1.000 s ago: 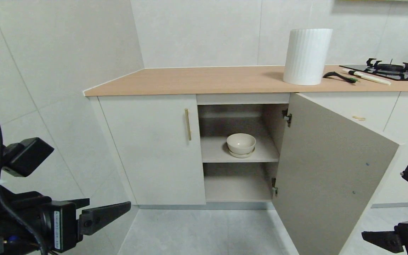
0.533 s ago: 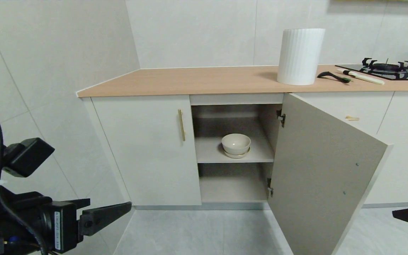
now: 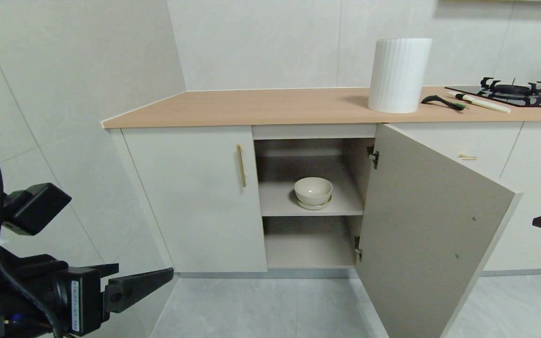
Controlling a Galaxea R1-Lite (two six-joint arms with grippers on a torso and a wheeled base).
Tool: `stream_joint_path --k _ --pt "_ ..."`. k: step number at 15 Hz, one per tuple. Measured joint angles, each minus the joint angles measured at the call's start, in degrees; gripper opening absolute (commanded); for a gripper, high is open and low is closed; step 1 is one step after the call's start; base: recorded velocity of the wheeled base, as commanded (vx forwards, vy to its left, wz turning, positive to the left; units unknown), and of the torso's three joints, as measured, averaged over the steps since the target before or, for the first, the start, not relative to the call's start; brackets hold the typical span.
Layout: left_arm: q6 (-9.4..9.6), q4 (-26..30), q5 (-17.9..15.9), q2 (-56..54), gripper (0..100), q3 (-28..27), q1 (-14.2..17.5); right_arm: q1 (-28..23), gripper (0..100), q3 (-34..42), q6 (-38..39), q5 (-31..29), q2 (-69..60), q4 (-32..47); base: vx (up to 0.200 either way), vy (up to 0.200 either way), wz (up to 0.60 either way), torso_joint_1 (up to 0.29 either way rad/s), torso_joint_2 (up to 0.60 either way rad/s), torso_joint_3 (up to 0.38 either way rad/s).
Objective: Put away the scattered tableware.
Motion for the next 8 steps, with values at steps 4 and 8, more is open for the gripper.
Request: stream_joint_path --k 4,8 --pt "-0.01 0.02 -0.05 0.02 100 0.05 0.00 -0.20 100 -0.13 5.07 0.30 7.12 -5.21 0.000 0.000 0.00 0.000 0.00 0.000" --pt "-0.04 0.00 -0.05 0.09 100 0.09 0.00 2.08 100 0.02 11.14 1.95 12.32 -7.91 0.000 0.000 0.00 0.000 0.00 0.000"
